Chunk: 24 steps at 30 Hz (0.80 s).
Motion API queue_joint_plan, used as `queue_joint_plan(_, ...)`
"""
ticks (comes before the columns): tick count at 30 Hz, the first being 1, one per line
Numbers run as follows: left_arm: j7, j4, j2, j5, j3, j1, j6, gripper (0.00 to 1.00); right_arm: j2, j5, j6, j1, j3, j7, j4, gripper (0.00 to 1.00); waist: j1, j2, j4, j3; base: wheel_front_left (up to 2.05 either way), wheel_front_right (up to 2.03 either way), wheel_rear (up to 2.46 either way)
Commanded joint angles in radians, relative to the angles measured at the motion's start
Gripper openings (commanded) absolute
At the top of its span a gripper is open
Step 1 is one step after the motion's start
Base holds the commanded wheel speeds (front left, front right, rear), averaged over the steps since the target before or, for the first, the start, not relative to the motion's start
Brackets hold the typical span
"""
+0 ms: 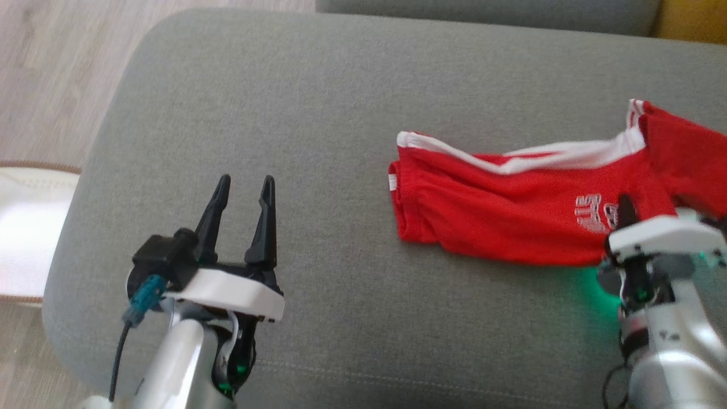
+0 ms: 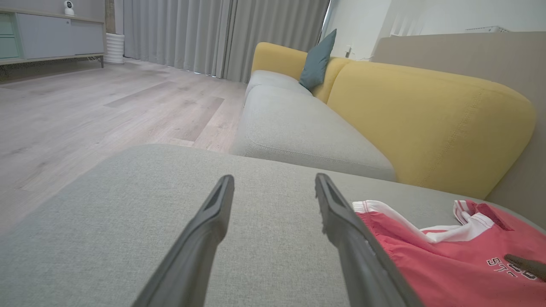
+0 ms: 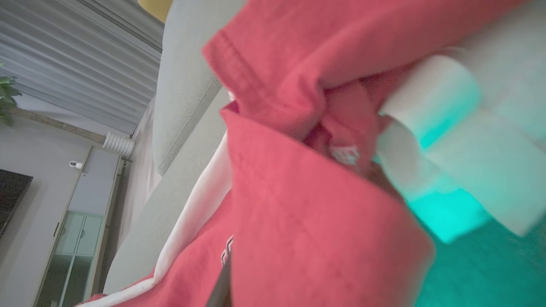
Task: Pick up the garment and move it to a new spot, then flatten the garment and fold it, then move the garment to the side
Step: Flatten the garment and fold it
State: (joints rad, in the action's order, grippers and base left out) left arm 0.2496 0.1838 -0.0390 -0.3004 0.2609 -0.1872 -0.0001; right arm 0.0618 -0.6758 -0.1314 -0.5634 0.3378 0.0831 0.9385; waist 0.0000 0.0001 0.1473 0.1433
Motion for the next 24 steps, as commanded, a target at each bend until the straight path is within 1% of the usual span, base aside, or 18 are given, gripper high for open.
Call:
queue_joint_plan(1, 0.012, -0.031, -0.011, 0.011, -0.028, -0.011, 0.001, 1.0, -0.011, -0.016, 0.001, -0.004, -0.031, -0.016, -0.038, 0.0, 0.0, -0.0001, -0.016, -0.02, 0.0, 0.0, 0.0)
queue_joint_plan(4, 0.012, -0.033, -0.011, 0.014, -0.026, 0.003, 0.006, 1.0, -0.011, -0.076, 0.001, 0.048, -0.071, -0.021, -0.059, 0.0, 0.0, -0.0001, -0.026, -0.034, 0.0, 0.0, 0.0)
queue_joint_plan(7, 0.012, -0.036, -0.011, 0.015, -0.023, 0.015, 0.008, 1.0, -0.012, -0.113, 0.001, 0.083, -0.111, -0.038, -0.076, 0.0, 0.0, -0.0001, -0.031, -0.041, 0.0, 0.0, 0.0)
queue_joint_plan(8, 0.012, -0.036, -0.011, 0.017, -0.02, 0.018, 0.007, 1.0, -0.012, -0.136, 0.001, 0.091, -0.142, -0.048, -0.087, 0.0, 0.0, -0.0001, -0.032, -0.042, 0.0, 0.0, 0.0)
queue_joint_plan(15, 0.012, -0.027, -0.011, 0.021, -0.012, 0.018, 0.005, 1.0, -0.012, -0.21, 0.001, 0.083, -0.248, -0.111, -0.13, 0.0, 0.0, -0.0001, -0.021, -0.049, 0.0, 0.0, 0.0)
queue_joint_plan(19, 0.012, -0.024, -0.011, 0.025, -0.017, 0.023, 0.004, 1.0, -0.012, -0.278, 0.001, 0.072, -0.347, -0.147, -0.188, 0.0, 0.0, -0.0001, -0.012, -0.056, 0.0, 0.0, 0.0)
queue_joint_plan(23, 0.012, -0.021, -0.011, 0.025, -0.016, 0.029, 0.004, 1.0, -0.012, -0.358, 0.001, 0.074, -0.473, -0.173, -0.244, 0.0, 0.0, -0.0001, -0.001, -0.065, 0.0, 0.0, 0.0)
queue_joint_plan(24, 0.012, -0.021, -0.011, 0.025, -0.016, 0.029, 0.004, 1.0, -0.012, -0.358, 0.001, 0.074, -0.473, -0.173, -0.244, 0.0, 0.0, -0.0001, -0.001, -0.065, 0.0, 0.0, 0.0)
